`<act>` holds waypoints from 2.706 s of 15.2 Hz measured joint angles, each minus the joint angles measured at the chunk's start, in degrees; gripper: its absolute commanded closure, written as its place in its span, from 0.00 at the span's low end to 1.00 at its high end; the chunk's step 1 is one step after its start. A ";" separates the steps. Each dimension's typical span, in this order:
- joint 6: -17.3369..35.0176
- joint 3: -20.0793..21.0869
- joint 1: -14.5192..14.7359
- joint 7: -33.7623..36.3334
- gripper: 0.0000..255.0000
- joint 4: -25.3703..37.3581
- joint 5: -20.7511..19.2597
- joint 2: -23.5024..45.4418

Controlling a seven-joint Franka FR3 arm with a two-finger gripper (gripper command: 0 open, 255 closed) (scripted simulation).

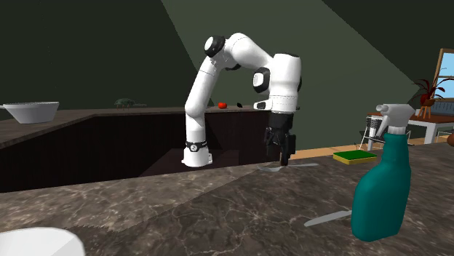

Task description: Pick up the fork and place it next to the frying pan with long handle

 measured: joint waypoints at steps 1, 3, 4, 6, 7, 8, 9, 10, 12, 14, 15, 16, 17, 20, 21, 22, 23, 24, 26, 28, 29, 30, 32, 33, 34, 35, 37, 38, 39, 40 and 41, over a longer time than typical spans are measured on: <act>0.56 0.73 -0.63 -0.29 0.00 -0.17 0.71 -0.61; 1.73 2.08 -1.94 -1.14 0.00 -0.58 1.99 -1.71; 2.04 2.55 -2.39 -1.40 0.00 -0.62 2.42 -2.11; 2.43 2.81 -2.60 -1.60 0.00 -0.88 2.70 -2.30; 2.51 2.90 -2.68 -1.65 0.00 -0.89 2.78 -2.37; 2.53 2.93 -2.71 -1.67 0.00 -0.89 2.81 -2.40; 2.55 2.95 -2.72 -1.67 0.00 -0.91 2.83 -2.41; 2.56 2.95 -2.73 -1.67 0.00 -0.91 2.84 -2.41; 2.45 2.90 -2.70 -1.68 1.00 -0.84 2.82 -2.34; 1.90 2.83 -2.69 -1.70 1.00 -0.76 2.80 -2.20; 2.02 2.81 -2.64 -1.69 1.00 -0.80 2.78 -2.16; 2.12 2.81 -2.62 -1.68 1.00 -0.81 2.77 -2.15; 2.16 2.81 -2.62 -1.67 1.00 -0.78 2.78 -2.15; 2.22 2.91 -2.75 -1.70 1.00 -0.67 2.87 -2.25; 2.24 2.83 -2.64 -1.70 1.00 -0.73 2.82 -2.16; 1.78 2.62 -2.40 -1.56 1.00 -0.68 2.60 -1.98; 1.61 2.13 -2.02 -1.34 1.00 -0.63 2.16 -1.69; 1.22 1.56 -1.58 -1.03 1.00 -0.45 1.63 -1.30; 0.35 0.49 -0.67 -0.42 1.00 -0.09 0.62 -0.48; -0.93 -0.52 0.15 0.26 1.00 0.73 -0.38 0.27; -1.34 -0.99 0.54 0.49 1.00 0.90 -0.82 0.66; -1.90 -1.61 1.22 0.95 1.00 1.12 -1.41 1.16; -3.22 -2.63 1.81 1.32 1.00 1.97 -2.41 1.96; -3.74 -3.14 2.25 1.60 1.00 2.25 -2.89 2.37; -4.34 -3.84 2.87 1.92 1.00 2.50 -3.54 2.96; -5.04 -4.17 3.13 2.20 1.00 3.07 -3.90 3.21; -6.17 -5.36 4.33 2.92 1.00 3.64 -5.01 4.21; -6.69 -5.62 4.46 3.02 1.00 4.06 -5.29 4.42; -7.31 -6.46 5.28 3.42 1.00 4.27 -6.03 5.13; -8.01 -6.74 5.46 3.61 1.00 4.88 -6.34 5.34; -8.75 -6.84 5.41 3.70 1.00 5.62 -6.50 5.40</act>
